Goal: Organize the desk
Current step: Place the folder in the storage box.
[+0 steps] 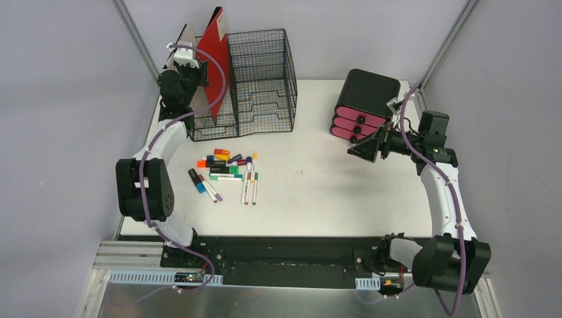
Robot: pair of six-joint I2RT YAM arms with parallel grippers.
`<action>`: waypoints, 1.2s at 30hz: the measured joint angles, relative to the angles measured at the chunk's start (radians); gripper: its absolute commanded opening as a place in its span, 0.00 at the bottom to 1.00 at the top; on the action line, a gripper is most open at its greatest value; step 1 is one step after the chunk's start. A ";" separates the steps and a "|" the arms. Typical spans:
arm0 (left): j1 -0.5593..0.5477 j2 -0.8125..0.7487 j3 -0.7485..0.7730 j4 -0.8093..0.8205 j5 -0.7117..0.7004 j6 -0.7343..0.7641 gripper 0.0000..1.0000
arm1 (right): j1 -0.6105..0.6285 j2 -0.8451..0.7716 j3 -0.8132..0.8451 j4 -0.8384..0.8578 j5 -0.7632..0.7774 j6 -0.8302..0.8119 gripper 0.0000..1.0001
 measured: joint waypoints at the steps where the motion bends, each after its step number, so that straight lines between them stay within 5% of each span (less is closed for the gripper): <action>1: 0.000 0.004 0.001 0.006 0.003 -0.002 0.00 | 0.000 0.001 0.000 0.000 0.000 0.000 0.99; 28: 0.032 0.103 0.049 0.122 0.079 -0.056 0.00 | 0.000 0.012 0.000 0.000 0.003 -0.002 0.99; 30: 0.032 0.105 0.049 0.124 0.079 -0.054 0.15 | 0.000 0.012 0.000 0.000 0.003 -0.002 0.99; 36: 0.030 0.106 0.040 0.129 0.092 -0.043 0.39 | 0.000 0.012 0.000 0.000 0.003 -0.002 0.99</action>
